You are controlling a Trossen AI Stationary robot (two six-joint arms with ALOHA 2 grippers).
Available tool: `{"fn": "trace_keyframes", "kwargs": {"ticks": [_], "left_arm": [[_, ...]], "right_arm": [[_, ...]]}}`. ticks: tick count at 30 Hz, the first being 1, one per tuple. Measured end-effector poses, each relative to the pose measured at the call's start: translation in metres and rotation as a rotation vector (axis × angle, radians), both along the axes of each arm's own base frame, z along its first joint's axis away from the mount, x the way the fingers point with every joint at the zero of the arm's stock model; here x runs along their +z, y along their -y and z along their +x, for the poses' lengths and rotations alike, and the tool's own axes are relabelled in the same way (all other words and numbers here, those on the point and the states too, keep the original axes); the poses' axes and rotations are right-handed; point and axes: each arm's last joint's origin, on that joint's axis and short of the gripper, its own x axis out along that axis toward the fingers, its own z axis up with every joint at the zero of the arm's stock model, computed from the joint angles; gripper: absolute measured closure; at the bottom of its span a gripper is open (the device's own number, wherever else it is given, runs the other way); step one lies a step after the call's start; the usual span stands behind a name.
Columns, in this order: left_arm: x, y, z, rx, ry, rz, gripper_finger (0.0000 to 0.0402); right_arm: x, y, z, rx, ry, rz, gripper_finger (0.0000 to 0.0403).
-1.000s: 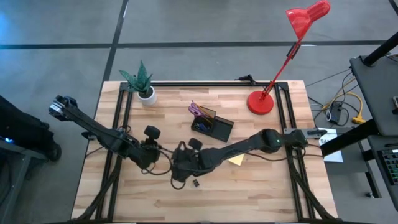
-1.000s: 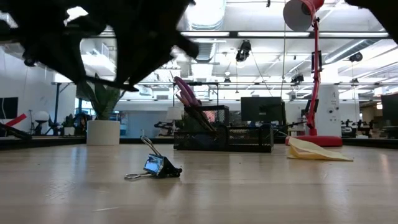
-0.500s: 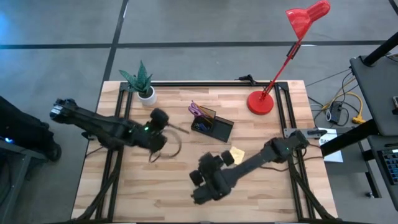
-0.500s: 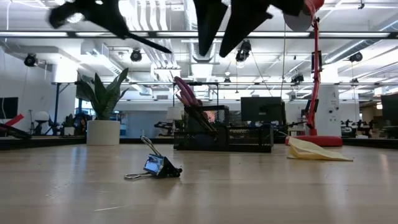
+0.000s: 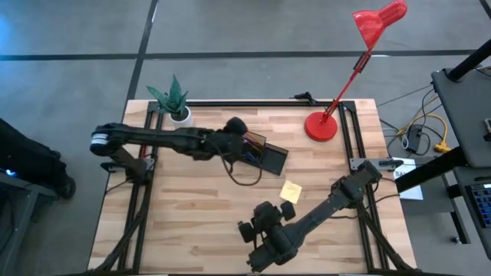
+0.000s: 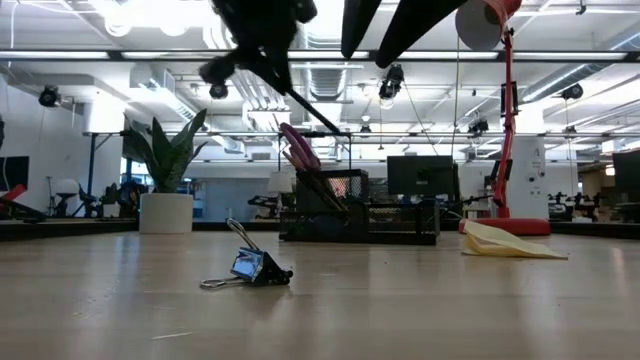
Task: Pick and place office supplies into organizer
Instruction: Put the black pen into the desk organizer
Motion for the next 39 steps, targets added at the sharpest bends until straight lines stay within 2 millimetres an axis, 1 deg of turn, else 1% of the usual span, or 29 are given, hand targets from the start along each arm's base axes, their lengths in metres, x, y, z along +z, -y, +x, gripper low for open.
{"fn": "trace_keyframes", "kwargs": {"ticks": [2,7,12,14,17,21,24,27,34,39], "left_arm": [[-0.005,-0.005,0.011,-0.008,-0.011,0.004,0.0382],[-0.027,-0.026,0.028,0.044,-0.074,0.001,0.0382],[-0.034,-0.046,0.031,0.097,-0.095,-0.003,0.0382],[-0.036,-0.051,0.030,0.101,-0.097,-0.016,0.0382],[-0.043,-0.054,0.033,0.088,-0.119,-0.052,0.0382],[-0.053,-0.055,0.039,0.054,-0.156,-0.067,0.0382],[-0.065,-0.054,0.042,0.019,-0.198,-0.116,0.0382],[-0.069,-0.050,0.045,0.001,-0.215,-0.117,0.0381],[-0.068,-0.039,0.047,-0.033,-0.209,-0.109,0.0359],[-0.067,-0.031,0.048,-0.013,-0.177,-0.111,0.0341]], "right_arm": [[0.000,0.000,0.000,-0.001,0.002,0.001,0.0285],[0.000,0.000,0.000,-0.002,0.003,0.002,0.0287],[0.000,0.000,0.000,0.013,-0.009,-0.005,0.0287],[0.000,0.000,0.001,0.022,-0.015,-0.008,0.0287],[-0.001,0.000,0.001,0.040,-0.031,-0.018,0.0287],[-0.001,0.000,0.001,0.061,-0.051,-0.029,0.0287],[-0.001,0.000,0.000,0.064,-0.063,-0.035,0.0287],[-0.002,0.000,-0.001,0.065,-0.071,-0.037,0.0287],[-0.004,0.000,-0.001,0.066,-0.079,-0.038,0.0287],[-0.004,0.000,-0.001,0.066,-0.080,-0.038,0.0287]]}}
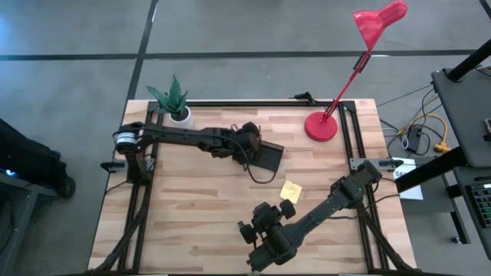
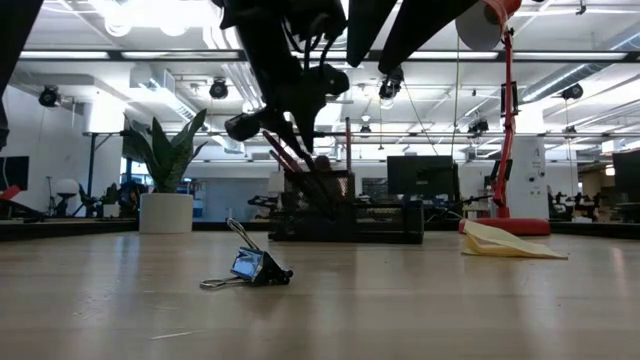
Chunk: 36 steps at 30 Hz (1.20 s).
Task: Pick and place office supplies into organizer
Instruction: Put the black pen into the desk organizer, then put the black binder clip into the desk organizer
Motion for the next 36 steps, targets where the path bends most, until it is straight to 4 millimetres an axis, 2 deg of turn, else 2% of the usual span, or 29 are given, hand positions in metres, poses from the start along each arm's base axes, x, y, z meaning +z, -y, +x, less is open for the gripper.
{"fn": "trace_keyframes", "kwargs": {"ticks": [4,10,14,17,19,24,27,30,36], "left_arm": [[0.004,0.006,0.000,0.036,0.019,0.055,0.0323],[0.024,0.012,-0.003,0.079,0.129,0.040,0.0287],[0.048,0.018,-0.008,0.114,0.243,0.023,0.0259],[0.070,0.027,-0.018,0.221,0.421,-0.065,0.0239],[0.080,0.039,-0.029,0.288,0.503,-0.171,0.0228],[0.093,0.082,-0.073,0.354,0.549,-0.604,0.0222],[0.091,0.108,-0.101,0.379,0.559,-0.703,0.0221],[0.087,0.125,-0.131,0.418,0.609,-0.774,0.0221],[0.066,0.140,-0.183,0.516,0.682,-0.919,0.0221]], "right_arm": [[0.000,0.000,0.000,0.000,0.002,0.001,0.0287],[0.000,0.001,0.001,0.003,-0.002,-0.001,0.0287],[0.000,0.002,0.002,-0.009,0.018,0.000,0.0287],[-0.001,0.001,0.004,-0.003,0.019,0.014,0.0287],[-0.001,-0.001,0.005,0.038,-0.012,0.038,0.0287],[-0.004,-0.011,0.014,0.273,-0.141,0.144,0.0287],[-0.004,-0.016,0.020,0.390,-0.144,0.161,0.0287],[-0.006,-0.016,0.026,0.437,-0.126,0.154,0.0287],[-0.022,-0.012,0.044,0.559,-0.099,0.194,0.0287]]}}
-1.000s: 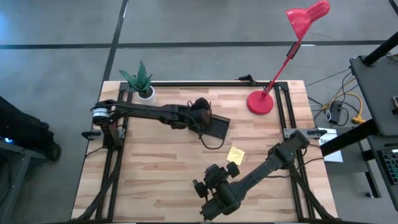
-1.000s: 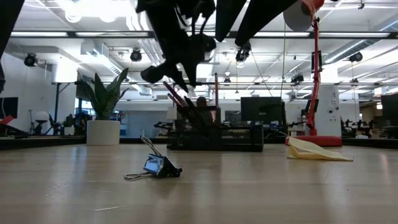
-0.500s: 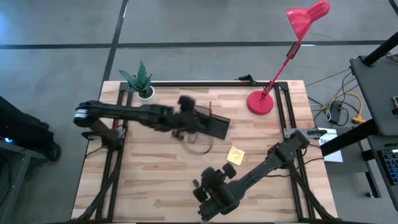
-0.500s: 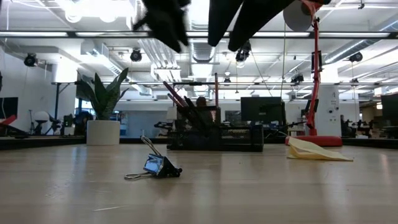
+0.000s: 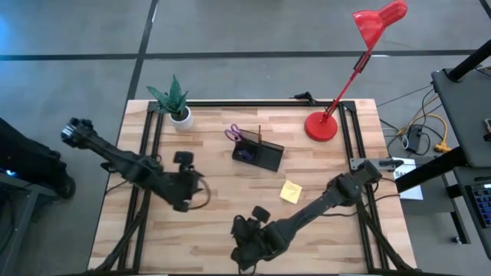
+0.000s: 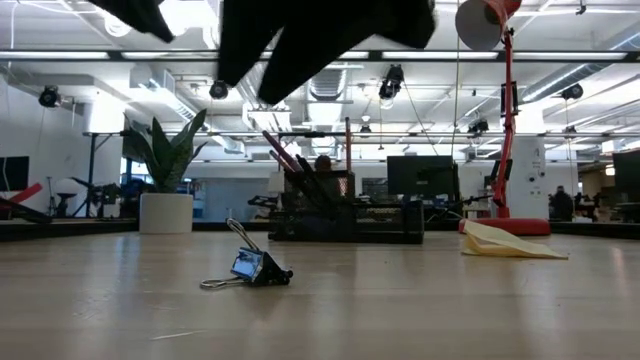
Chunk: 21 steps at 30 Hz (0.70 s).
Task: Pick and place office supplies into organizer
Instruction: Put the black binder clip into the desk organizer
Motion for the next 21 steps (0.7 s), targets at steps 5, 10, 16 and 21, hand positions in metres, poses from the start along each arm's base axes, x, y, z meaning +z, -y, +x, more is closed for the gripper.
{"fn": "trace_keyframes", "kwargs": {"ticks": [5,10,16,21], "left_arm": [[-0.017,0.002,-0.029,0.028,0.022,-0.080,0.0221],[-0.031,0.003,-0.044,0.018,0.030,-0.124,0.0221],[-0.039,0.006,-0.046,-0.001,0.012,-0.110,0.0221],[-0.041,0.011,-0.039,-0.023,0.024,-0.090,0.0221]], "right_arm": [[-0.018,0.006,0.005,0.059,-0.047,0.055,0.0287],[-0.034,0.011,0.002,0.032,-0.099,0.051,0.0286],[-0.042,0.011,0.001,0.029,-0.102,0.054,0.0262],[-0.048,0.011,0.006,0.095,-0.060,0.034,0.0227]]}}
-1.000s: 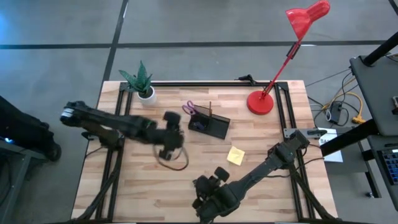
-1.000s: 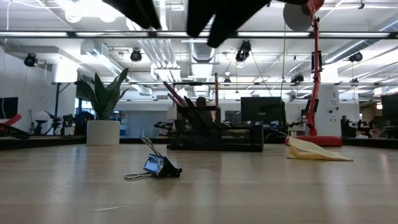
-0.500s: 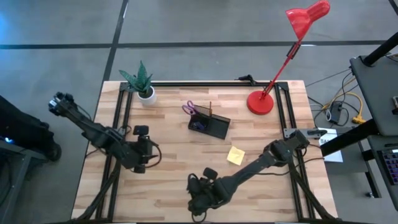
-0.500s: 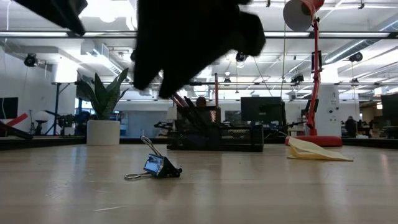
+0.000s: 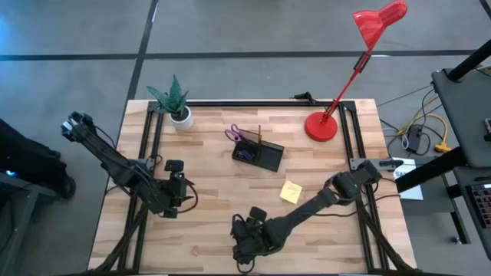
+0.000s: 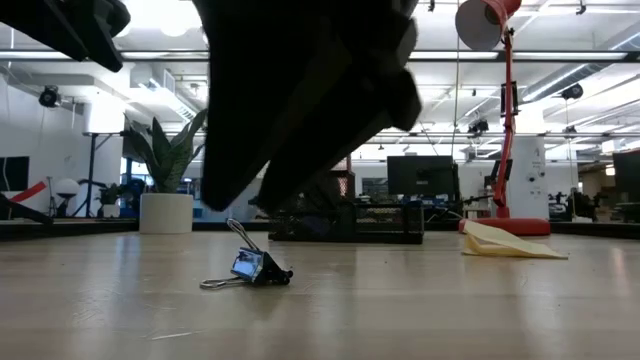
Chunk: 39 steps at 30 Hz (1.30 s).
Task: Pick and place office supplies into organizer
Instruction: Put the black binder clip into the desk organizer
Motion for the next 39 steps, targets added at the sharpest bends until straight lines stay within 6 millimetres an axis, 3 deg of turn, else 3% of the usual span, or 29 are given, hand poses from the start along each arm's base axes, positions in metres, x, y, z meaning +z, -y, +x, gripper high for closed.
{"fn": "trace_keyframes", "kwargs": {"ticks": [7,15,20,30,39], "left_arm": [[-0.005,0.006,0.007,-0.015,-0.007,0.019,0.0221],[-0.009,0.009,0.012,-0.017,-0.016,0.027,0.0221],[-0.009,0.009,0.012,-0.016,-0.015,0.028,0.0221],[-0.008,0.008,0.012,0.003,0.001,0.048,0.0221],[-0.008,0.008,0.012,0.003,0.000,0.048,0.0221]], "right_arm": [[-0.016,0.010,0.000,-0.024,0.000,-0.054,0.0197],[-0.025,0.026,0.003,-0.039,-0.030,-0.084,0.0203],[-0.023,0.033,0.007,-0.053,-0.034,-0.078,0.0236],[-0.022,0.042,0.011,-0.066,-0.045,-0.078,0.0342],[-0.022,0.042,0.009,-0.109,-0.079,-0.009,0.0359]]}}
